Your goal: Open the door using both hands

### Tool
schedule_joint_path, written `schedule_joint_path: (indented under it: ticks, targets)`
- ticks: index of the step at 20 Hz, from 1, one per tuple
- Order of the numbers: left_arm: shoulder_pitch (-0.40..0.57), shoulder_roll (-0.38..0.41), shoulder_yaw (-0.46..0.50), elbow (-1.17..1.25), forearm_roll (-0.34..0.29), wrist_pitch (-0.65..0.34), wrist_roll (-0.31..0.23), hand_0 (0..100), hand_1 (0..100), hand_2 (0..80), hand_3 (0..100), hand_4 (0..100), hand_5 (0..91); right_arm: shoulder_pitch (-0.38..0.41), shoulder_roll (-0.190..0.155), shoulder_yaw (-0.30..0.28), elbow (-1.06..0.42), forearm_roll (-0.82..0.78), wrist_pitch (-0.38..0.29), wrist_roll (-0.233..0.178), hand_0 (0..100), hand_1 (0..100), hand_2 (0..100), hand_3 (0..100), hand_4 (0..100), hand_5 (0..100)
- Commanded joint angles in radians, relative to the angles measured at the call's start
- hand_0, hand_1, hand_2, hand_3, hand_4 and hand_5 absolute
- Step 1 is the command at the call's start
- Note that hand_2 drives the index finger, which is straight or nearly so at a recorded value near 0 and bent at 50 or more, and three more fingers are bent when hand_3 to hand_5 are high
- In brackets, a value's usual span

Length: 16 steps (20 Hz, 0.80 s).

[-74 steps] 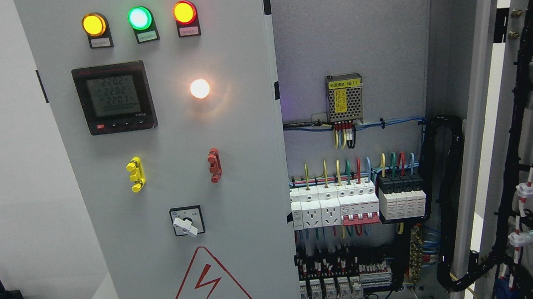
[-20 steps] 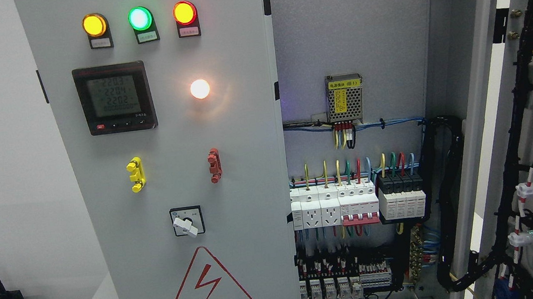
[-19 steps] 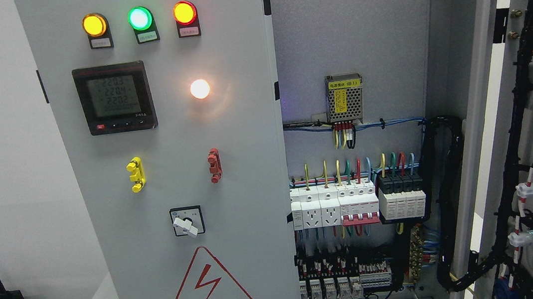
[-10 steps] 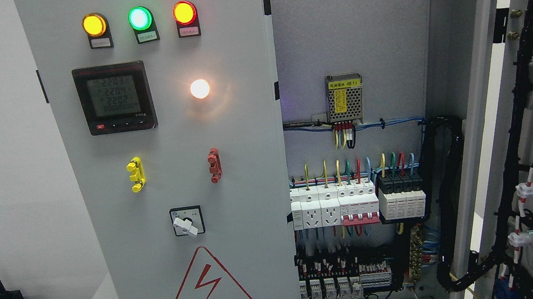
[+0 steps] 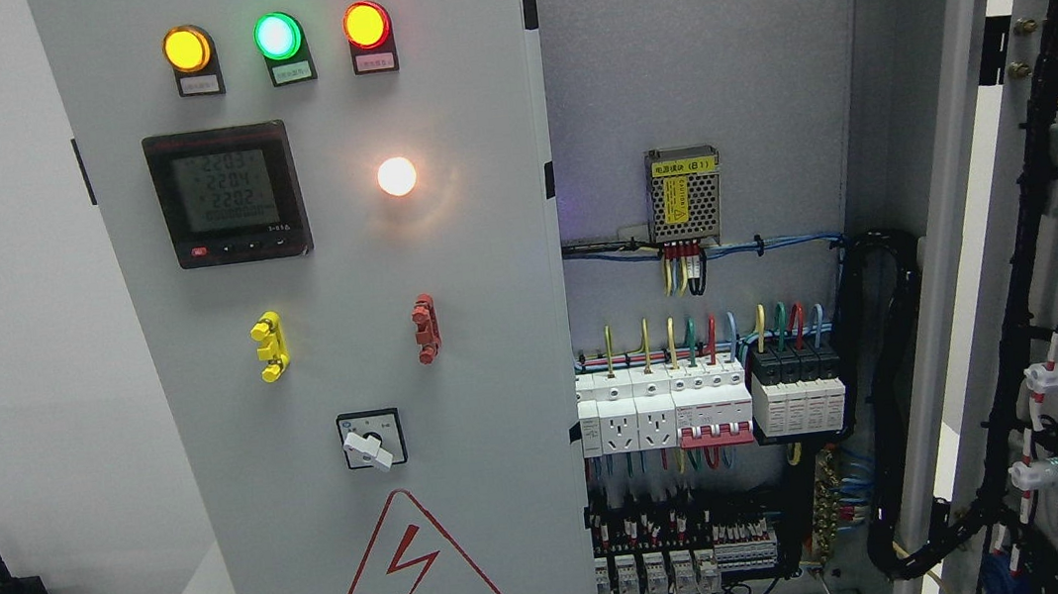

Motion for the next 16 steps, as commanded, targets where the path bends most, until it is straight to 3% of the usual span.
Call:
schedule_joint_path:
  ticks: [1, 13, 16]
  targets:
    - [-0.001, -0.034, 0.003, -0.029, 0.000, 0.000, 0.000, 0, 0, 0.0, 0, 4, 0.0, -0.153, -0.027, 0.012, -0.039, -0.009, 0.015, -0.001, 0, 0, 0, 0, 0, 0]
    - [-0.001, -0.034, 0.003, -0.029, 0.000, 0.000, -0.001, 0, 0, 0.0, 0, 4, 0.0, -0.344, -0.039, 0.071, 0.027, -0.014, 0.135, -0.002, 0, 0, 0, 0, 0, 0]
    - [-0.001, -0.034, 0.003, -0.029, 0.000, 0.000, 0.000, 0, 0, 0.0, 0, 4, 0.0, -0.391, -0.038, 0.075, 0.042, -0.015, 0.199, -0.002, 0, 0, 0, 0, 0, 0]
